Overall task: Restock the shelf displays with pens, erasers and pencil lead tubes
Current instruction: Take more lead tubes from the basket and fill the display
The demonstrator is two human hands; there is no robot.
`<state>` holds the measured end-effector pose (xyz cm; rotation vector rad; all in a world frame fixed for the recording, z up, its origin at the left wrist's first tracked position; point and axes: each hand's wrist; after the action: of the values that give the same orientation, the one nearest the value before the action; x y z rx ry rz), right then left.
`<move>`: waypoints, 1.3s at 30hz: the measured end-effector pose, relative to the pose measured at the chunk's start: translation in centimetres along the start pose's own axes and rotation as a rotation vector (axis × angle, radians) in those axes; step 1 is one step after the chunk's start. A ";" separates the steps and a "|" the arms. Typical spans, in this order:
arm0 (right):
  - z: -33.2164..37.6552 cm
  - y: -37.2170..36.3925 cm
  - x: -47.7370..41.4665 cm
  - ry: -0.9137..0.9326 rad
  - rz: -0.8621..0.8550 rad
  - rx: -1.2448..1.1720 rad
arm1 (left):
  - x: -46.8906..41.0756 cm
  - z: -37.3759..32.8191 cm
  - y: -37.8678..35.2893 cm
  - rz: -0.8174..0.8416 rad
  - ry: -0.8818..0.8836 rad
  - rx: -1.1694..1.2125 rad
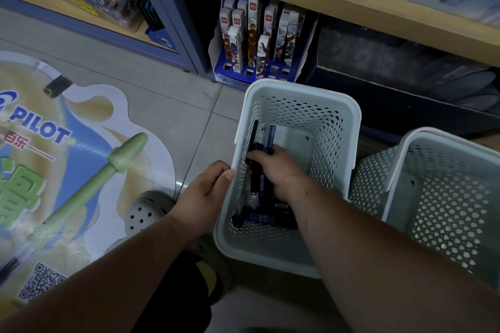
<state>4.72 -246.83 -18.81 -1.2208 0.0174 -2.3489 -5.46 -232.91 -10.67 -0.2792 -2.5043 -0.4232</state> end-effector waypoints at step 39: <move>8.4 9.8 20.0 0.412 -0.037 -0.764 | -4.8 -5.4 -5.6 0.151 0.027 -0.534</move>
<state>5.70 -262.21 -0.68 -0.9943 1.1183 -2.6709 -0.46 -240.57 -10.51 -0.6581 -2.2822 -1.0205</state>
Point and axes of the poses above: each hand's wrist, its own x-axis away from the middle knuckle, its own y-axis out of the back of the hand, z = x × y, and after that the axes turned 15 degrees about z, right-handed
